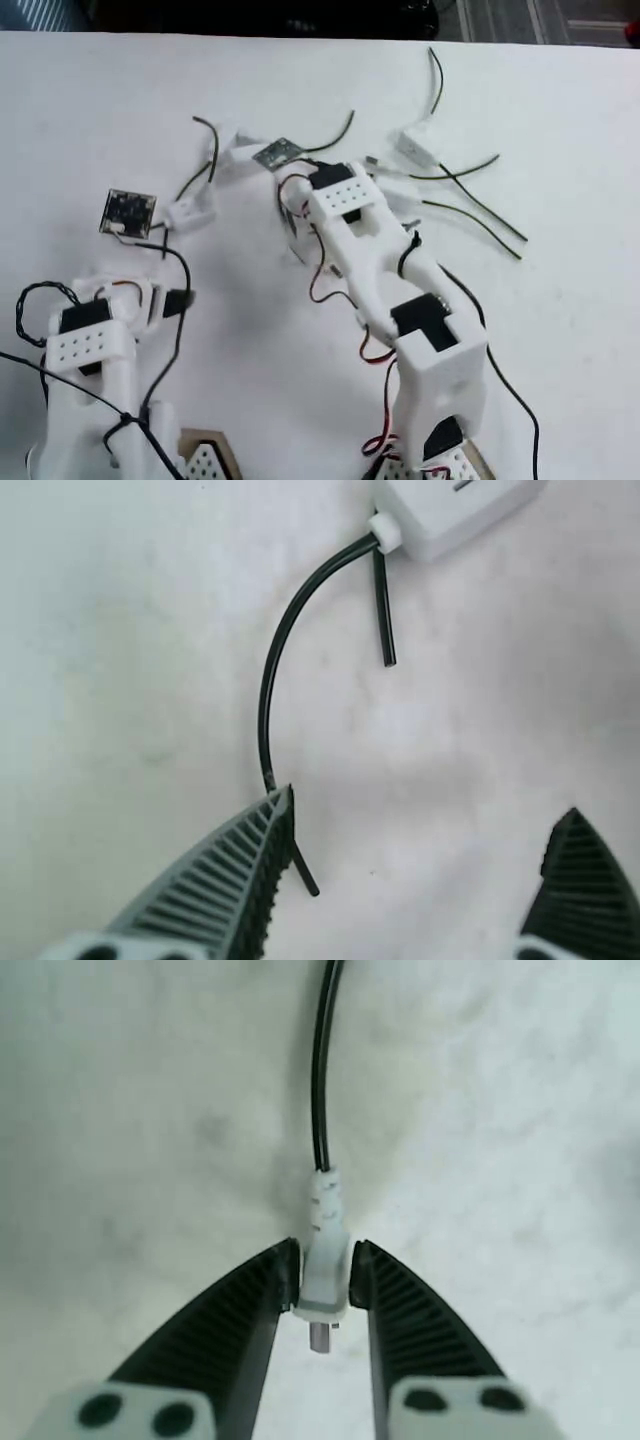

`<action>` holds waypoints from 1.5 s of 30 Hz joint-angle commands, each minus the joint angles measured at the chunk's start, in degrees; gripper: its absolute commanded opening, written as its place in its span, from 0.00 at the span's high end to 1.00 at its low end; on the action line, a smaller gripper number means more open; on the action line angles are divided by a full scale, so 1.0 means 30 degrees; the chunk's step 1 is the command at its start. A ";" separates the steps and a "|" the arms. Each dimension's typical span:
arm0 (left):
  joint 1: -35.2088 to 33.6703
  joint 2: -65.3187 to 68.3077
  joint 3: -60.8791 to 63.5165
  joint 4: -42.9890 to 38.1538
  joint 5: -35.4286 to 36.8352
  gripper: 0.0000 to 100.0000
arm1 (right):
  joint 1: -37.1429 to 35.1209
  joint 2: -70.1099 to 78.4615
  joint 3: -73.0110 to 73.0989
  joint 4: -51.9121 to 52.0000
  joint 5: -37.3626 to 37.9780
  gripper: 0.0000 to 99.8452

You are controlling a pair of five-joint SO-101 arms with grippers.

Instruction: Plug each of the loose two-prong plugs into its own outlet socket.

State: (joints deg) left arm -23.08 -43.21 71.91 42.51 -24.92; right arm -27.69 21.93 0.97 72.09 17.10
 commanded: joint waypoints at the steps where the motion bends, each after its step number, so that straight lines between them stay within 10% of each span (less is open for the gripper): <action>1: -0.0015 -0.0542 -0.0117 -0.0293 0.0059 0.62 | 0.0132 -0.0132 -0.0674 0.0132 0.0029 0.92; 36: -0.0015 -0.0542 -0.0117 -0.0264 0.0059 0.62 | 0.0571 0.0982 -0.1963 0.1011 0.0088 0.99; 45: -0.0015 -0.0542 -0.0088 -0.0322 0.0059 0.62 | 0.1509 -0.5817 -0.1817 0.3912 -0.1641 0.98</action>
State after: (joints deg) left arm -23.08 -43.21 71.91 42.51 -24.92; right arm -25.23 14.37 -2.55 81.14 14.55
